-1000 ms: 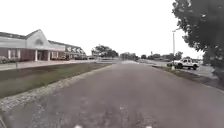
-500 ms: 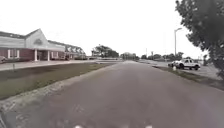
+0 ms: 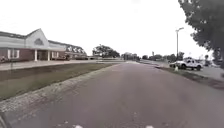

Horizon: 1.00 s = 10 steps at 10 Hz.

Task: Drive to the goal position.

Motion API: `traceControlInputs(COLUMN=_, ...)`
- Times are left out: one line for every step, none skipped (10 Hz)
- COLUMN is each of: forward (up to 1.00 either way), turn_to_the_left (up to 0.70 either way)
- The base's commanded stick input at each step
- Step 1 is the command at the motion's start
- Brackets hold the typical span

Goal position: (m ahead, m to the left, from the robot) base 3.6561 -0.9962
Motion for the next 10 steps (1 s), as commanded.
traceControlInputs(forward=0.7, turn_to_the_left=0.0)
traceControlInputs(forward=0.7, turn_to_the_left=0.0)
traceControlInputs(forward=0.7, turn_to_the_left=-0.01)
traceControlInputs(forward=0.7, turn_to_the_left=-0.16)
traceControlInputs(forward=0.7, turn_to_the_left=-0.3)
traceControlInputs(forward=0.7, turn_to_the_left=-0.35)
traceControlInputs(forward=0.7, turn_to_the_left=-0.35)
traceControlInputs(forward=0.7, turn_to_the_left=-0.24)
traceControlInputs(forward=0.7, turn_to_the_left=-0.12)
traceControlInputs(forward=0.7, turn_to_the_left=0.0)
